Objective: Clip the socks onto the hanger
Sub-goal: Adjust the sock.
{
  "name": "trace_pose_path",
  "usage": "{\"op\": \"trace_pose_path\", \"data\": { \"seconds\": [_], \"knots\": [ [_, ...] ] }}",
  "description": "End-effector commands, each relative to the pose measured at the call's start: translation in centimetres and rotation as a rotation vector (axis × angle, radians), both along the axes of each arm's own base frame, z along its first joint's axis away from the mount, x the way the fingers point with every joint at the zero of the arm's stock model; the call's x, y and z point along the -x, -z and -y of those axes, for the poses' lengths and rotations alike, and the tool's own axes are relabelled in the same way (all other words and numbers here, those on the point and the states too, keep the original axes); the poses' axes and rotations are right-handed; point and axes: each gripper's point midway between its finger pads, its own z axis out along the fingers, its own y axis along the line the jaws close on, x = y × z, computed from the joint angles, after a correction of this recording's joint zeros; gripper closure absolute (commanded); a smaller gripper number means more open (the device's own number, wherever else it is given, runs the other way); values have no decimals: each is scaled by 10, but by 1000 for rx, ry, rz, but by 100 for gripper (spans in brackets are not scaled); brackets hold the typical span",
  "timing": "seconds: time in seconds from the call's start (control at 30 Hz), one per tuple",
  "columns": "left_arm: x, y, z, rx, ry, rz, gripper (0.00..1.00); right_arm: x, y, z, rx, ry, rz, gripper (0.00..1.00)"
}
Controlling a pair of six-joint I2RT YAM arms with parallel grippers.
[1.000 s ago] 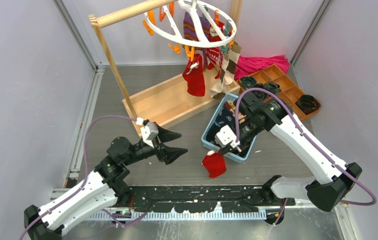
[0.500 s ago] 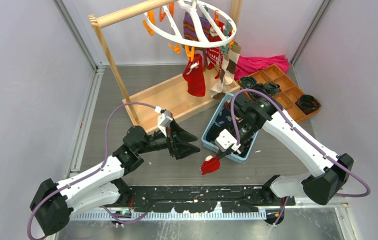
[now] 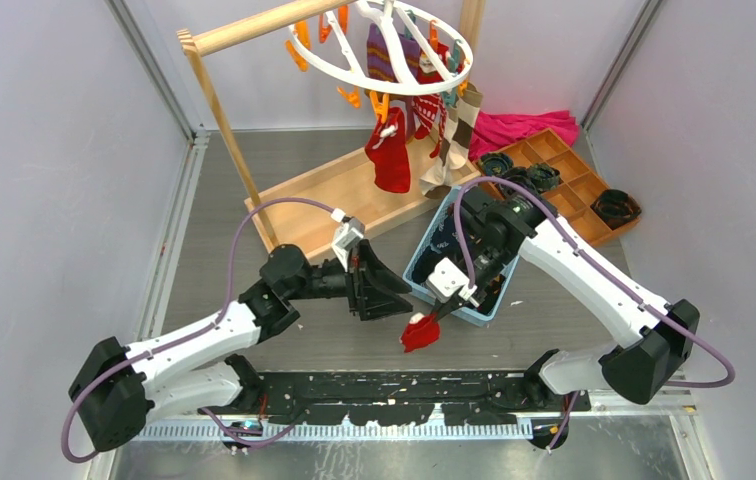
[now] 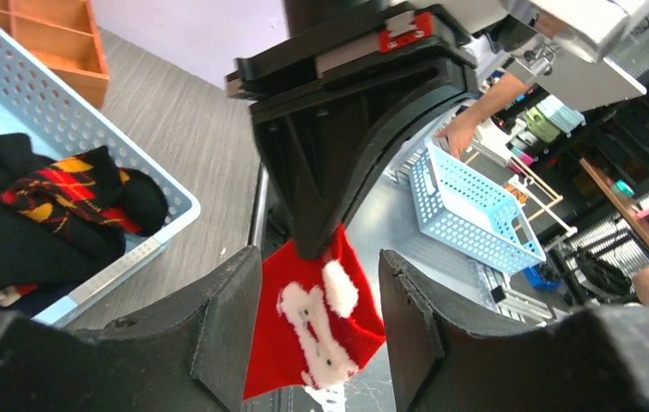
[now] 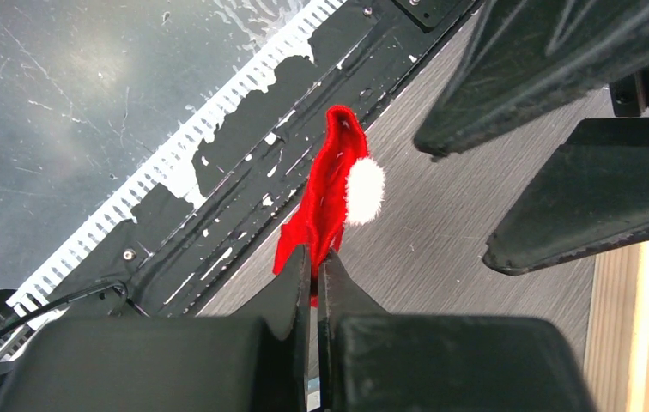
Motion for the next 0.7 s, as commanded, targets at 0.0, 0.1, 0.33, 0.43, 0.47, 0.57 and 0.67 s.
{"op": "trace_pose_path", "data": {
  "seconds": [0.0,0.1,0.33,0.43,0.47,0.57,0.67],
  "knots": [
    [14,-15,8,-5,70,58,48,3,-11,-3,-28,-22,-8,99],
    [19,-9,12,-48,101,74,53,4,-11,-3,-27,-24,-13,99],
    [24,4,18,-142,133,96,55,4,-11,-4,-24,-26,-16,99],
    [30,6,21,-158,161,102,56,4,-11,-4,-23,-25,-18,99],
    [32,7,22,-163,172,104,57,4,-10,-3,-22,-25,-18,99],
    [35,10,25,-187,190,106,60,3,-10,-3,-21,-24,-18,99],
    [40,13,26,-206,214,109,65,3,-10,-3,-21,-25,-18,99]
  ]
}}
